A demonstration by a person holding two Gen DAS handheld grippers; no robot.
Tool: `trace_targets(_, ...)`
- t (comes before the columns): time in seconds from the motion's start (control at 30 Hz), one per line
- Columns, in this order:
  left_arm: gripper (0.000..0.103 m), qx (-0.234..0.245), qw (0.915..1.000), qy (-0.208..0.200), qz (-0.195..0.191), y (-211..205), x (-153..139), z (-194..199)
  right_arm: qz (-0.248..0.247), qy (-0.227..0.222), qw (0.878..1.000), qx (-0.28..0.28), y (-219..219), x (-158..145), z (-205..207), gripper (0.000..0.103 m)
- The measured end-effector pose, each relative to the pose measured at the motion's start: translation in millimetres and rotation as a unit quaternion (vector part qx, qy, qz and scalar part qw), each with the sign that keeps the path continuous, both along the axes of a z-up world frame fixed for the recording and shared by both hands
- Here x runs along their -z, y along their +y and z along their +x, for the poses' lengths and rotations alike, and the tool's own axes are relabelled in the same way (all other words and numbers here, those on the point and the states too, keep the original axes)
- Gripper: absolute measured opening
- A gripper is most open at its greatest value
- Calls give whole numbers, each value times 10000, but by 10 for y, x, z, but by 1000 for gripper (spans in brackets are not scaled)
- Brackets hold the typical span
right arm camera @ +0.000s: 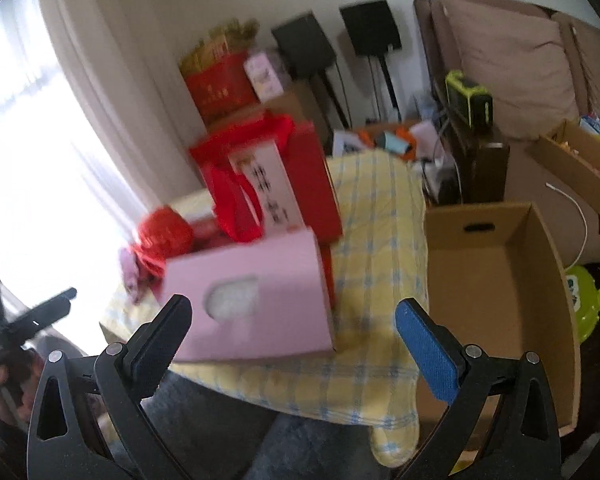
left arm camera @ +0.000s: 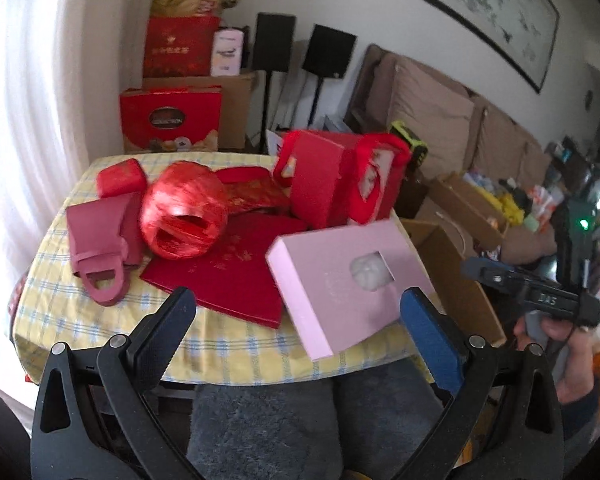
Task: Organize objects
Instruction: 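Close the left gripper on the pink box edge and lift it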
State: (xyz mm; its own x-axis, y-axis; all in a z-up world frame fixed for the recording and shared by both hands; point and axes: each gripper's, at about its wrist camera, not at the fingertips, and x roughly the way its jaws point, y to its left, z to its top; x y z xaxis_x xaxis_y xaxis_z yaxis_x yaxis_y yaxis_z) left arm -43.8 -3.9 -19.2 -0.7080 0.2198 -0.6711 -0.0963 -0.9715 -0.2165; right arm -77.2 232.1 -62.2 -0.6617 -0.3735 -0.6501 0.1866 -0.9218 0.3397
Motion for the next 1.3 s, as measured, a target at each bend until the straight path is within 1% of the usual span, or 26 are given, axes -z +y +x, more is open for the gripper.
trace_targets(0.13,101,323,9992,-216,80,178,180,-21,-65,-258,9994,-238,-71,216,-76,103)
trace_targets(0.17,99,384,9988,-291,109,195,227,-41,-88,-313,9991,-268,-89,286,-102,103)
trace_targets(0.2,94,420,9984,-354,154,192,261,-57,-106,-355,9989,-282,-97,325,-121,103)
trace_targets(0.23,92,437,9980,-407,216,178,292,-78,-140,-416,9986,-305,-107,383,-143,103)
trace_targets(0.37,92,330,9974,-497,412,69,357,-151,-334,-557,9972,-358,-124,506,-211,103)
trace_targets(0.47,92,306,9965,-580,514,26,400,-221,-352,-612,9966,-428,-166,594,-286,103)
trace_targets(0.6,92,312,9954,-713,551,66,486,-328,-403,-745,9950,-526,-212,721,-363,103)
trace_targets(0.63,92,296,9947,-764,619,66,515,-355,-427,-792,9943,-578,-227,754,-371,103)
trace_targets(0.73,92,279,9911,-906,935,54,571,-405,-366,-756,9943,-659,-259,759,-359,103)
trace_targets(0.8,92,325,9894,-992,1013,85,602,-435,-410,-782,9934,-738,-264,746,-356,102)
trace_targets(0.87,92,403,9889,-1034,991,132,611,-449,-493,-802,9922,-822,-279,743,-350,101)
trace_targets(0.9,89,470,9888,-1041,966,165,608,-437,-526,-804,9915,-874,-288,733,-341,100)
trace_targets(0.93,84,574,9884,-1037,953,202,603,-426,-548,-797,9910,-921,-297,721,-334,98)
trace_targets(0.97,82,735,9875,-1037,929,258,592,-399,-521,-789,9908,-970,-322,699,-319,98)
trace_targets(1.1,83,864,9910,-868,535,389,527,-278,-430,-771,9911,-992,-367,654,-291,98)
trace_targets(1.17,83,881,9910,-838,565,387,484,-242,-445,-746,9914,-981,-365,632,-277,98)
trace_targets(1.3,83,792,9903,-760,857,284,390,-218,-398,-537,9917,-1102,-398,541,-230,98)
